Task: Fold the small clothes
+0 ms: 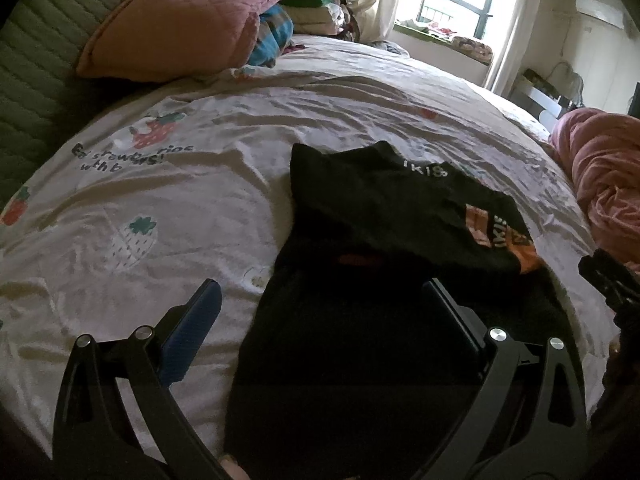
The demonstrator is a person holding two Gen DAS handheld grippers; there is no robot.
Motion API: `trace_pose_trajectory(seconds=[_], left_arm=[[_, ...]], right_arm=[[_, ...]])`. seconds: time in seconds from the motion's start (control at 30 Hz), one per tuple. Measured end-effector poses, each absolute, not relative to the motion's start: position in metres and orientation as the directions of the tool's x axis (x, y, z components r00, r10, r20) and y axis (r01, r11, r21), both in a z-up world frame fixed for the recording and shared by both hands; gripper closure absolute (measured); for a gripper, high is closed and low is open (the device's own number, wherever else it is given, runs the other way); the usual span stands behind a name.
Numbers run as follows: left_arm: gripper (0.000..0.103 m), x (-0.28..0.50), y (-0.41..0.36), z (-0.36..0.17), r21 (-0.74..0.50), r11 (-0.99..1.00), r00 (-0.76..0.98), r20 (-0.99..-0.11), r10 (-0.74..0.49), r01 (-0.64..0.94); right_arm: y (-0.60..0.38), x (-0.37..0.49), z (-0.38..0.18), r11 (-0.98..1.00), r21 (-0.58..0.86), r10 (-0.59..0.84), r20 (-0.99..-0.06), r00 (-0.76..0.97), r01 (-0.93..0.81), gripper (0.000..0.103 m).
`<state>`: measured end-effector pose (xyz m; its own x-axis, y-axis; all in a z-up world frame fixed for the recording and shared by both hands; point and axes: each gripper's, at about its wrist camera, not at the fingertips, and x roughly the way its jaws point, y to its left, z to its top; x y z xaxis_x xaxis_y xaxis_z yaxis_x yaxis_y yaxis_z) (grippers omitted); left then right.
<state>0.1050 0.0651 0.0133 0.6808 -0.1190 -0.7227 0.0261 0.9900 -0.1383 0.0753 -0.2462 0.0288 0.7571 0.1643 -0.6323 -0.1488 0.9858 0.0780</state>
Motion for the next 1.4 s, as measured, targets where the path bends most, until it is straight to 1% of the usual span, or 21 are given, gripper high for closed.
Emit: trace_pose_trajectory(seconds=[0.5,0.8,1.4], left_arm=[[0.010,0.080,0.065,0.011,-0.095,0.995,0.665,-0.742,-0.088,0.026],[0.010,0.066,0.066,0.005,-0.076,0.997,0.644,-0.761,-0.074,0.024],[0.010,0.041,0.088,-0.012,-0.082,0.997,0.583,-0.810,-0.061,-0.010]], right_arm=[[-0.247,0.049,0.025,0.983,0.061,0.171,-0.648,0.742,-0.173,0.005],[-0.255,0.034,0.019,0.983,0.041,0.161,-0.673,0.722,-0.182,0.005],[-0.263,0.012,-0.005,0.980,0.018,0.148,-0.732,0.665,-0.198,0.005]])
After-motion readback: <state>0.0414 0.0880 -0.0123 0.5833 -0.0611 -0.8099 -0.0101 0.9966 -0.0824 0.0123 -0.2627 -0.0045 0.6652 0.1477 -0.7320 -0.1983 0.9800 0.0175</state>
